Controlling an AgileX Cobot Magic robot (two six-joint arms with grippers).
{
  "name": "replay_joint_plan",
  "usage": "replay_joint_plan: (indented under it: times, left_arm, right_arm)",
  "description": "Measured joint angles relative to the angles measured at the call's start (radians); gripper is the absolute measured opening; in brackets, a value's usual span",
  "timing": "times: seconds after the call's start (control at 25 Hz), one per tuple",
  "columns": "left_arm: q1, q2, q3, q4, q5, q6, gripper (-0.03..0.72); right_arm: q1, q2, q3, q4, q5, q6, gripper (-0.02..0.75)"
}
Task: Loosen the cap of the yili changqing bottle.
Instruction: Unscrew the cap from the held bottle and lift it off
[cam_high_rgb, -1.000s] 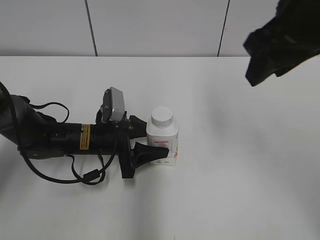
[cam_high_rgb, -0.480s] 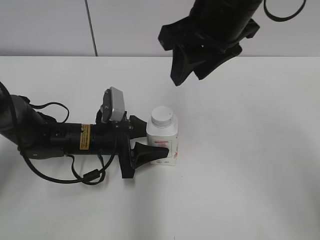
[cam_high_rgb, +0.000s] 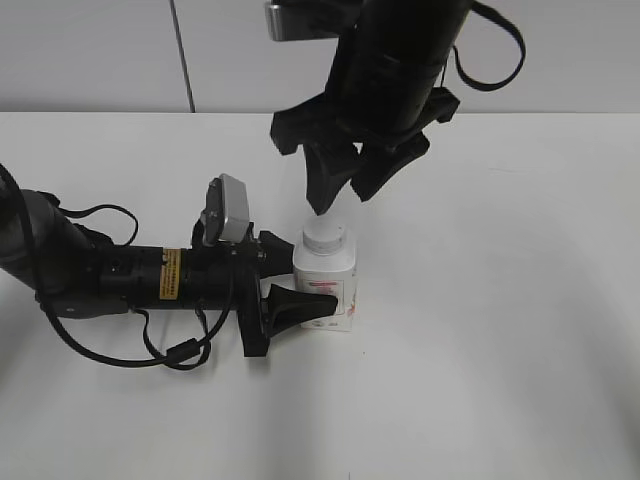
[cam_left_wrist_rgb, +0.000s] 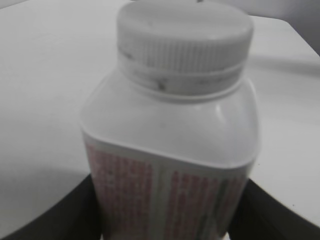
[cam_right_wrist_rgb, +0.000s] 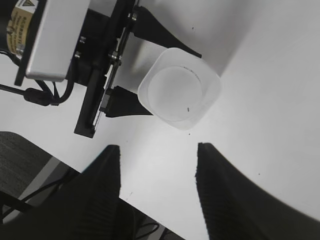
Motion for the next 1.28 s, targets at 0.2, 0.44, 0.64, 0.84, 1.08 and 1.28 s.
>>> replay_joint_plan:
  times: [0.2, 0.44, 0.64, 0.84, 1.08, 1.28]
  left_arm:
    - [0.0, 0.0, 0.0, 0.0, 0.0, 0.0, 0.421]
    - [0.0, 0.0, 0.0, 0.0, 0.0, 0.0, 0.421]
    - [0.0, 0.0, 0.0, 0.0, 0.0, 0.0, 0.421]
    - [0.0, 0.0, 0.0, 0.0, 0.0, 0.0, 0.421]
    - [0.0, 0.0, 0.0, 0.0, 0.0, 0.0, 0.421]
    - [0.0, 0.0, 0.0, 0.0, 0.0, 0.0, 0.421]
  right_arm:
    - [0.041, 0.044, -0.004, -0.055, 0.0, 0.005, 0.397]
    - [0.063, 0.098, -0.075, -0.086, 0.001, 0.007, 0.397]
    - [0.063, 0.106, -0.131, -0.109, 0.001, 0.008, 0.426]
    - [0.063, 0.12, -0.138, -0.131, 0.001, 0.021, 0.514]
    - [0.063, 0.16, -0.138, -0.175, 0.001, 0.073, 0.525]
    - [0.063, 0.166, -0.138, -0.185, 0.001, 0.107, 0.526]
